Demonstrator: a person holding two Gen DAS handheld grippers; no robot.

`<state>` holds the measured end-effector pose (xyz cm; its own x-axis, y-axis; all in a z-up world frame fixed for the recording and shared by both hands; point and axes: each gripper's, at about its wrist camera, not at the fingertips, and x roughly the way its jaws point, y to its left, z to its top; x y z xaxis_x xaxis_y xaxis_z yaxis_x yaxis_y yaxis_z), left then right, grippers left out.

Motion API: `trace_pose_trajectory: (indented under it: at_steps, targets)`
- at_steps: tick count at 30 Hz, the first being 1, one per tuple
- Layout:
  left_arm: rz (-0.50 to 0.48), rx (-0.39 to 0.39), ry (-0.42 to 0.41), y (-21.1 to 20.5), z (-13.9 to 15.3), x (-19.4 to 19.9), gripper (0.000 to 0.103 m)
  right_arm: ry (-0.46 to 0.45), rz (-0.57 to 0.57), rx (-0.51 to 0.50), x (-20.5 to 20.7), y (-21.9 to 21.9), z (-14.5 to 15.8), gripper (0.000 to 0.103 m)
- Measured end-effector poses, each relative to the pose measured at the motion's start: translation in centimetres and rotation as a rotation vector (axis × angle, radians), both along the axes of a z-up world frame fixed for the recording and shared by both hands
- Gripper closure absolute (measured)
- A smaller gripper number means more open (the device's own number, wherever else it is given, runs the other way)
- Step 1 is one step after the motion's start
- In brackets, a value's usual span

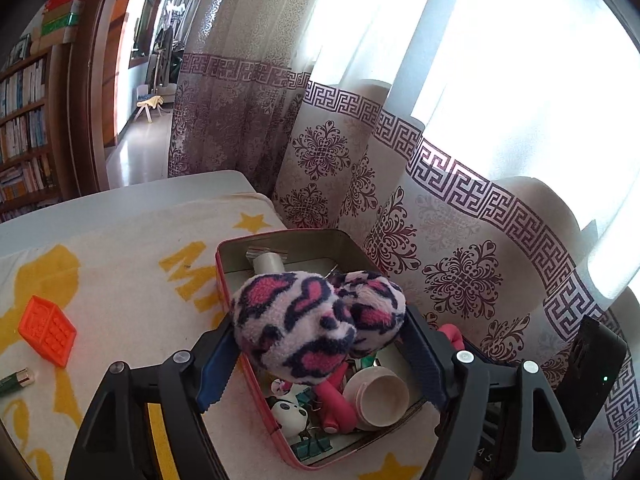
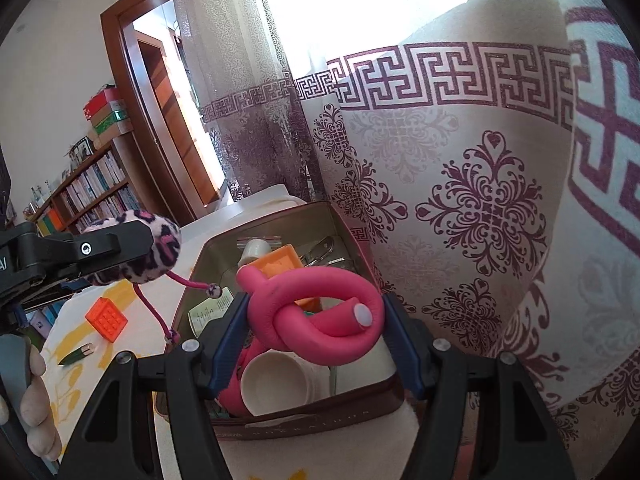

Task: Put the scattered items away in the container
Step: 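Carry the pink knot and plush into the tin and open both grippers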

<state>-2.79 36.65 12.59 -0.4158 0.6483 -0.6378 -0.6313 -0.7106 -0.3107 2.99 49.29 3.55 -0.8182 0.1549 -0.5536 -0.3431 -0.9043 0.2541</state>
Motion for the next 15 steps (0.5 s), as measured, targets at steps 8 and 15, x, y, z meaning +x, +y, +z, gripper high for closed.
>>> trace_pose_trajectory:
  at_steps: [8, 15]
  targets:
    - [0.062, -0.012, -0.029, -2.0, -1.5, -1.2, 0.023, -0.013, -0.012, -0.006, -0.8, 0.1, -0.6, 0.030]
    - [0.128, -0.029, -0.037, -5.0, -2.3, -1.9, 0.023, 0.001, -0.023, -0.015, -0.6, -0.1, -0.3, 0.028]
